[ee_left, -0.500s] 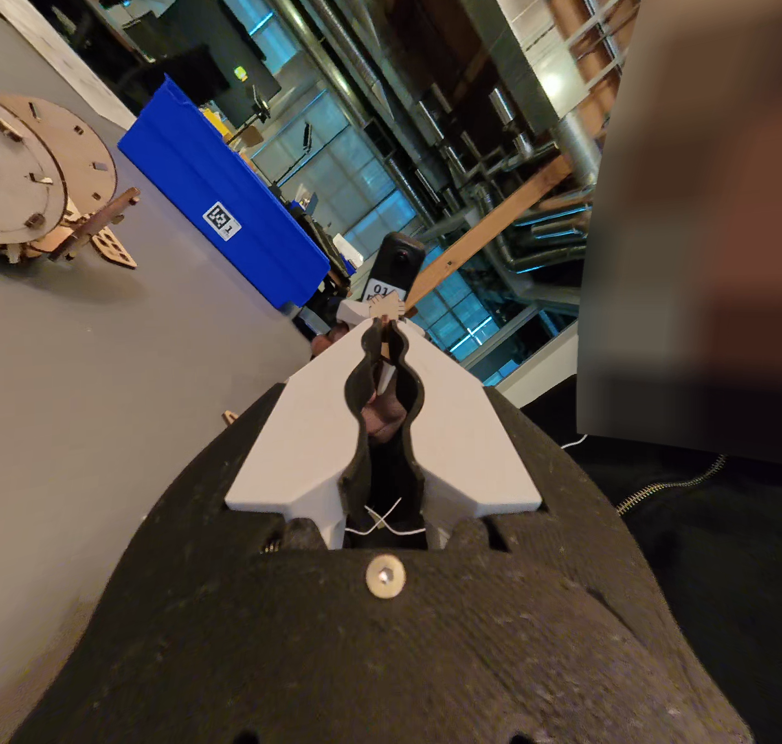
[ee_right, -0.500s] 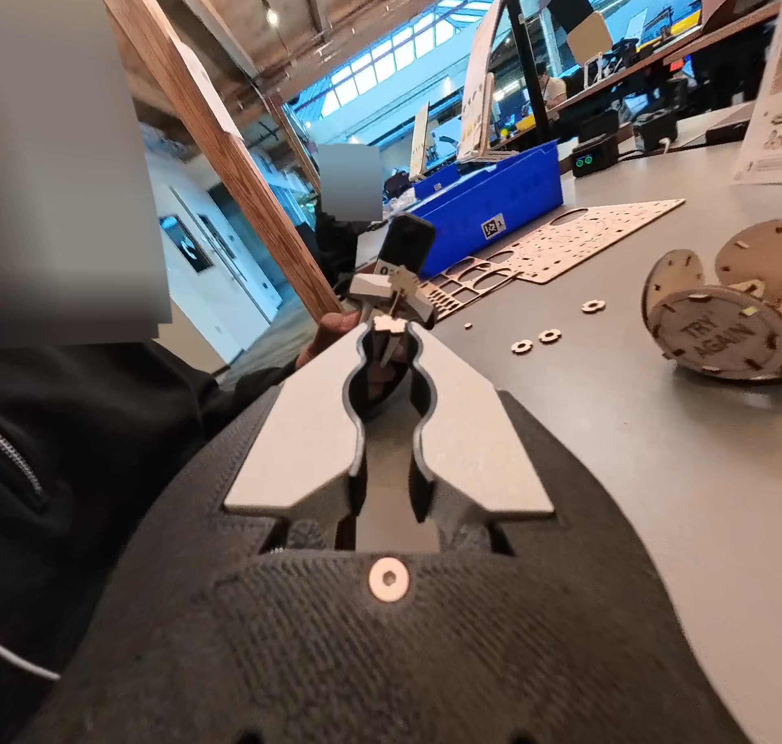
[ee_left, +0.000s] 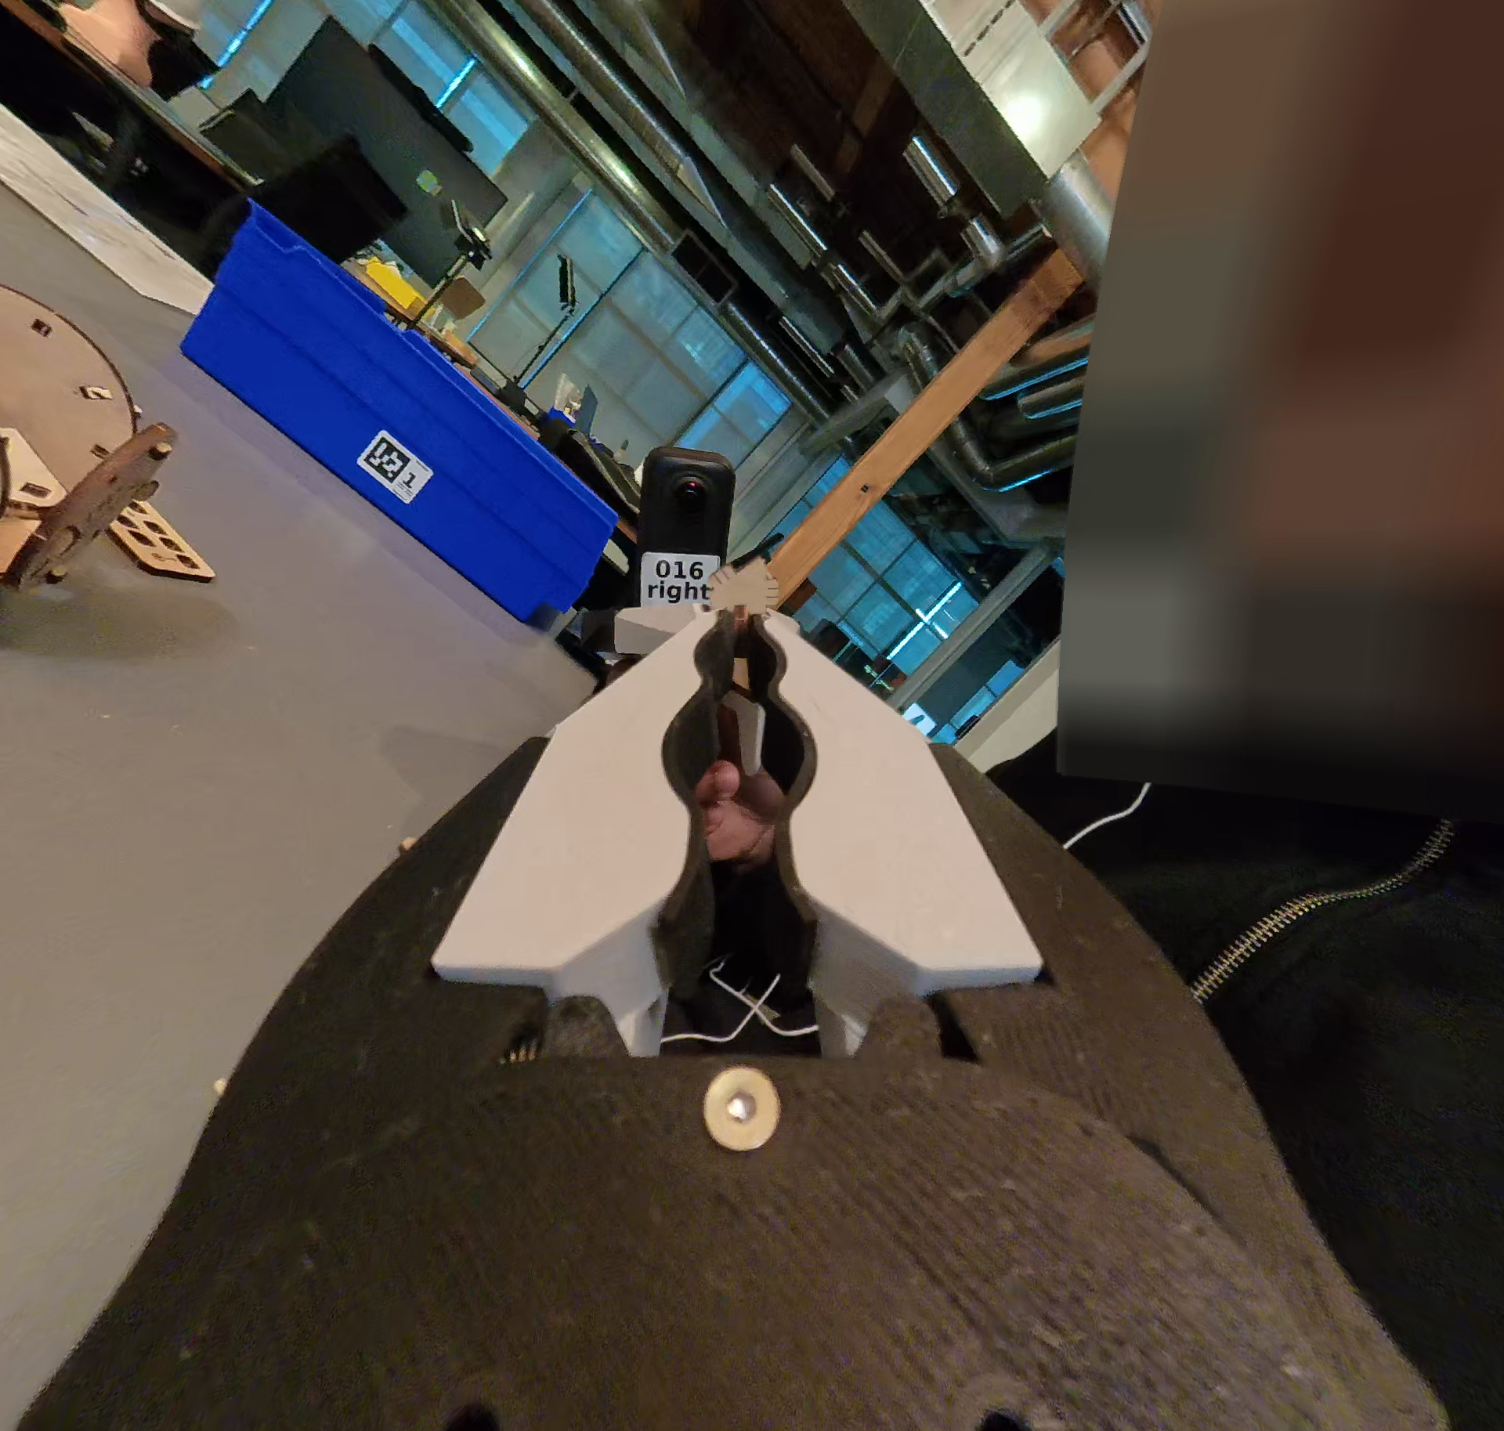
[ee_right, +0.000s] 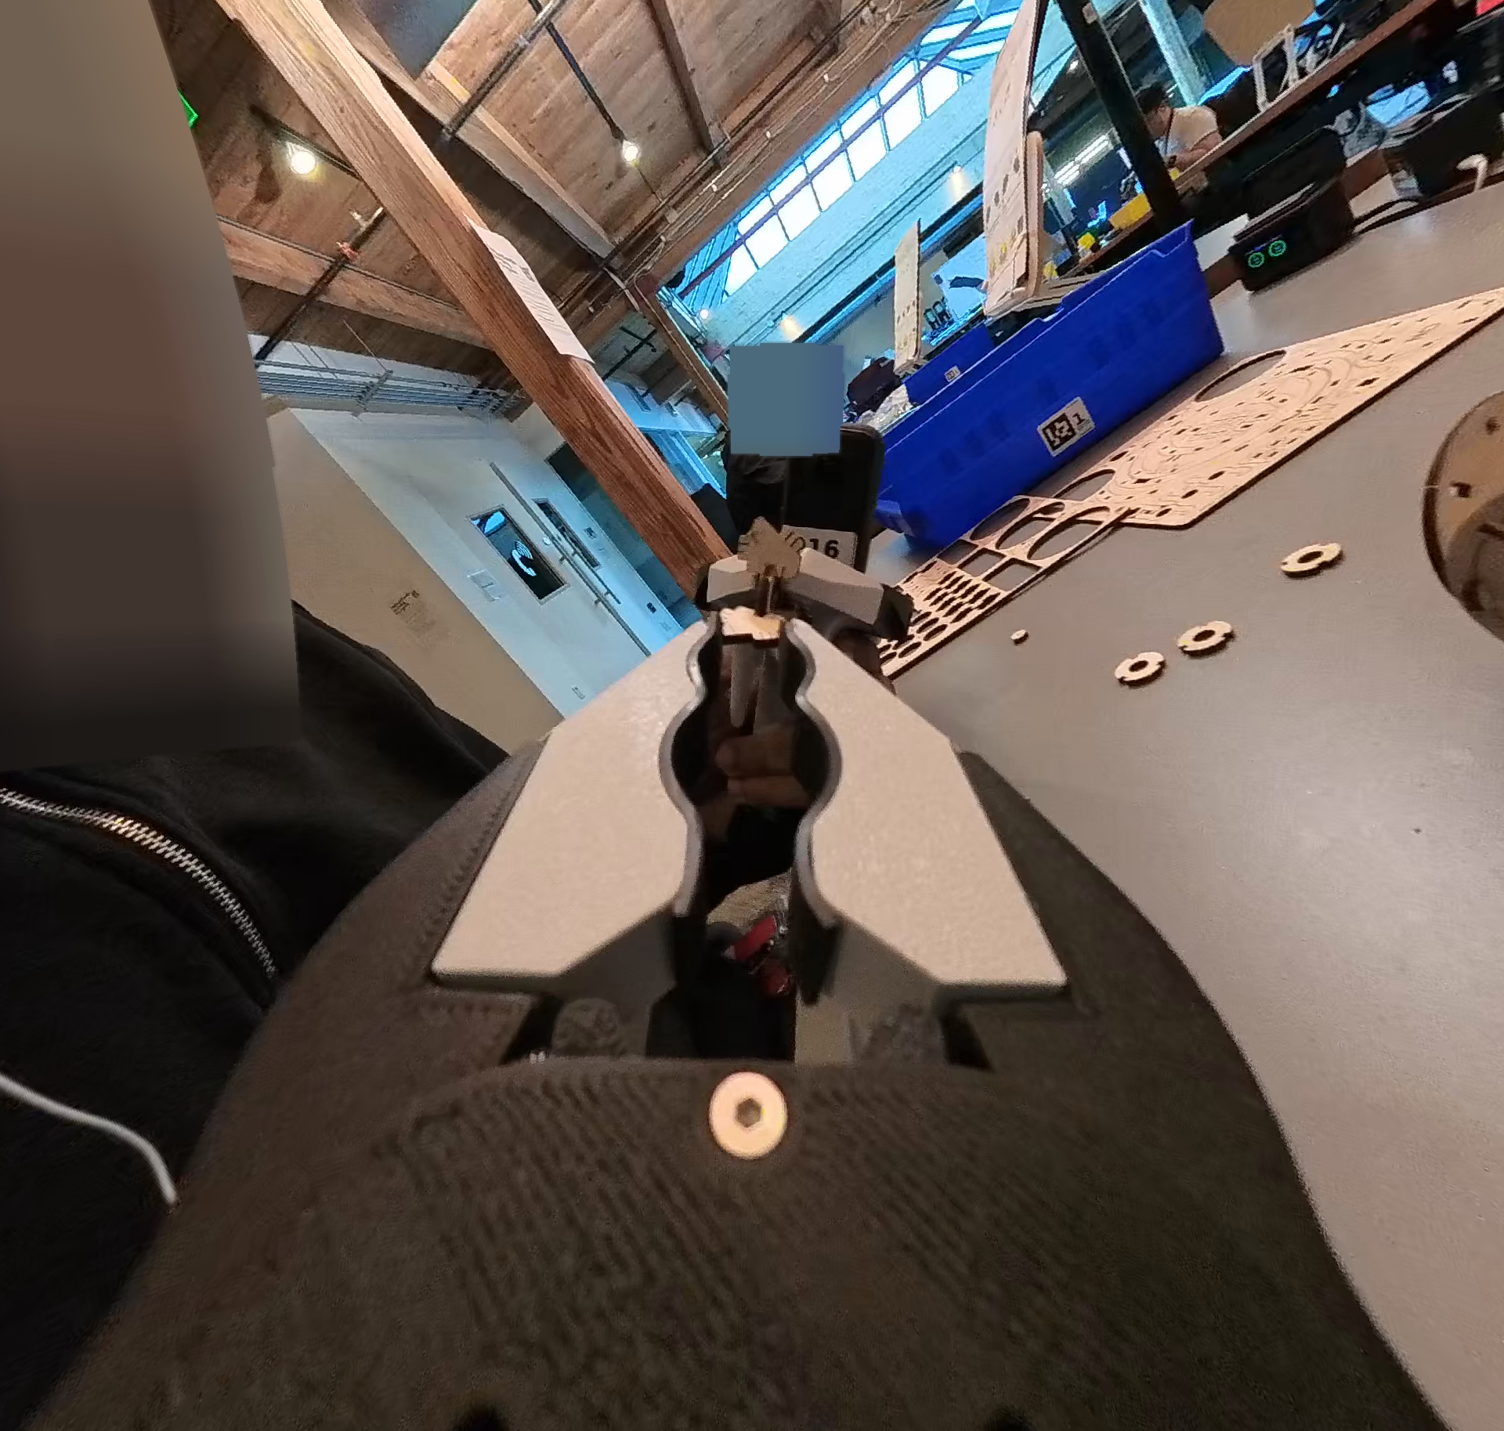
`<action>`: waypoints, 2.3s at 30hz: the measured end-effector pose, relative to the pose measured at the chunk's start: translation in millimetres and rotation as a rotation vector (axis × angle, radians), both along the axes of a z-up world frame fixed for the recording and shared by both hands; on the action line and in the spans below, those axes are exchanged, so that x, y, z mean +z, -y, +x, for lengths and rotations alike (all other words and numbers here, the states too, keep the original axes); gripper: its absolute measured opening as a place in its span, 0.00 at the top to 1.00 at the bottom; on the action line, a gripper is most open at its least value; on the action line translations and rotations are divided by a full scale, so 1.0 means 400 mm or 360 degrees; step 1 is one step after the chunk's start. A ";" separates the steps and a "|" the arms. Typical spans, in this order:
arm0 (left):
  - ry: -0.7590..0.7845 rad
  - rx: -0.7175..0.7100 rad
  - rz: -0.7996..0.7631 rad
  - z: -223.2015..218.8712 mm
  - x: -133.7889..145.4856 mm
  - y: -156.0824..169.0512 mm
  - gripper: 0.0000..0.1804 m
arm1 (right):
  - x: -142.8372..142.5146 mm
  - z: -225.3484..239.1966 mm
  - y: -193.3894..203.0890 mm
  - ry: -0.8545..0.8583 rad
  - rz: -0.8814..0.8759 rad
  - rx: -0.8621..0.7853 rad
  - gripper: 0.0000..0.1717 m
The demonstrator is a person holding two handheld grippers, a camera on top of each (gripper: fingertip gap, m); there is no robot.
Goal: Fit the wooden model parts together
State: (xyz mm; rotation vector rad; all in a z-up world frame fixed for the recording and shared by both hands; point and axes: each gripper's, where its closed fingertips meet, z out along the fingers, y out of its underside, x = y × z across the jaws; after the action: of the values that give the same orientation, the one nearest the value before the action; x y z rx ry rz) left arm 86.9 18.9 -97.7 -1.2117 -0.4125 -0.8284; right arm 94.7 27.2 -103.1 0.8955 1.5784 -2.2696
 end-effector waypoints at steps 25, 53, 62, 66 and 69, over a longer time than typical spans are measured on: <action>-0.0129 -0.0004 0.0009 0.020 -0.008 -0.001 1.00 | -0.010 0.016 0.001 0.0079 0.0050 0.0128 0.93; 0.0006 0.0223 0.0021 -0.018 -0.020 -0.006 0.99 | -0.024 -0.018 -0.002 0.0470 -0.0480 0.0003 0.93; -0.0003 0.0343 0.0144 -0.009 0.009 0.012 0.99 | 0.007 -0.015 0.008 0.0383 -0.0623 0.0002 0.93; -0.0023 0.0379 0.0194 -0.013 0.017 0.034 0.99 | 0.007 -0.014 0.034 0.0327 -0.0486 -0.0021 0.93; 0.0014 0.0360 0.0214 -0.017 0.015 0.040 0.99 | 0.005 -0.017 0.041 0.0307 -0.0416 -0.0047 0.93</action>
State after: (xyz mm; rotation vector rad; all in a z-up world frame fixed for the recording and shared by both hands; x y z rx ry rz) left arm 80.0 2.7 -91.6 -1.0160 -0.4835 -0.6562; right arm 88.0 10.7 -101.0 1.0340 1.1643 -2.2629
